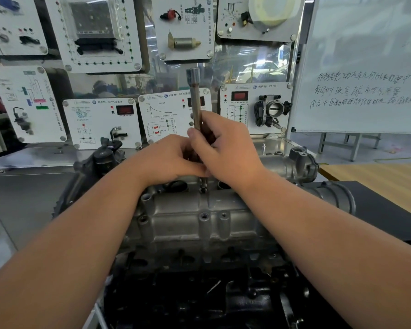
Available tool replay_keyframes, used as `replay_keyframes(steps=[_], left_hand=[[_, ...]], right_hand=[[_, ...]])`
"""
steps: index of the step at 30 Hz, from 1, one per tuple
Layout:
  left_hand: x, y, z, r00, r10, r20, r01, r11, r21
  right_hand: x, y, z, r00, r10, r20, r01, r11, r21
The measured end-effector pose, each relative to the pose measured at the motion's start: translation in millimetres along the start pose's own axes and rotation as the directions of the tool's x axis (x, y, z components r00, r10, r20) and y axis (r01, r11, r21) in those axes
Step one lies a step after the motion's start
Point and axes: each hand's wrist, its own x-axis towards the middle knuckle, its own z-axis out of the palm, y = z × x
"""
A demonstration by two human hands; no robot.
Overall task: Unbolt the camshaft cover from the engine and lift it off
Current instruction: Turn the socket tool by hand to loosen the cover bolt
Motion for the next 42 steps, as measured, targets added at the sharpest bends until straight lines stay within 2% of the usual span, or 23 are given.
replay_keyframes(steps=[5,13,23,30,36,42], left_hand=[[-0.5,-4.0,-0.5,0.999,0.034,0.024,-0.033,0.999,-0.032],[-0.5,2.0,0.9,1.0,0.021,-0.021,-0.021,1.0,-0.019],[-2.4,-0.4,-1.4,0.997,0.029,0.067,-0.027,0.999,-0.028],[-1.4,5.5,0.4,0.999,0.033,0.037,-0.033,0.999,0.015],[-1.5,-1.0,-0.2,0.995,0.049,0.088,-0.049,0.999,-0.007],[-2.8,0.1,0.1,0.993,0.078,0.088,-0.074,0.996,-0.041]], right_hand=[[0.6,2.1,1.4,0.999,0.035,-0.021,-0.035,0.999,0.012],[0.3,2.1,1.0,1.0,0.019,0.003,-0.019,1.0,0.017],[0.0,4.3,1.4,0.998,0.029,0.05,-0.033,0.997,0.074],[-0.7,-0.3,-0.9,1.0,-0.01,-0.004,0.01,1.0,0.015],[0.1,0.8,1.0,0.997,0.069,0.026,-0.07,0.996,0.055],[0.3,2.4,1.4,0.995,0.071,0.068,-0.075,0.995,0.062]])
